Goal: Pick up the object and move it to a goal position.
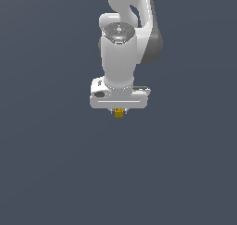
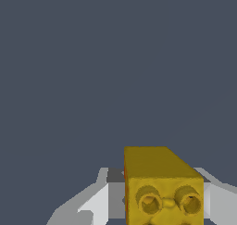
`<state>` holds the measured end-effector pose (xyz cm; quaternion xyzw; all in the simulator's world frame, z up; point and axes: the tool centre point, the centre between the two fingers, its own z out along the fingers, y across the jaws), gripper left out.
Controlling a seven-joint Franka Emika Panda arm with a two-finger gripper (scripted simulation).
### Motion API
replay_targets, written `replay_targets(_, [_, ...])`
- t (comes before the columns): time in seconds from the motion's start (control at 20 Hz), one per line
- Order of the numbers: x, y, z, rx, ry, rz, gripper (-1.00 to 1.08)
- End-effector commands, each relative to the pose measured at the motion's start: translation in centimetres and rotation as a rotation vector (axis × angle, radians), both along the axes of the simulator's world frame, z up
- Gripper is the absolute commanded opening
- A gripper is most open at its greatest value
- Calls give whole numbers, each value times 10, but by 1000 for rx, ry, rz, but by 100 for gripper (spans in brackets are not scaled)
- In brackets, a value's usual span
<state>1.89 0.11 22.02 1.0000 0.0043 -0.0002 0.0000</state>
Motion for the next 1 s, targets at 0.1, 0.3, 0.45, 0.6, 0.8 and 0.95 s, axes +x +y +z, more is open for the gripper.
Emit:
replay_targets(0.1, [-15,0,49,0,0,0,-100])
replay_targets(0.3, [-25,1,86,0,0,0,-100])
replay_targets(0.45, [-30,1,110,0,0,0,-100])
replay_targets(0.6, [-34,1,127,0,0,0,-100])
replay_targets(0.8, [-37,1,141,0,0,0,-100])
replay_targets(0.95, [-38,1,146,0,0,0,-100])
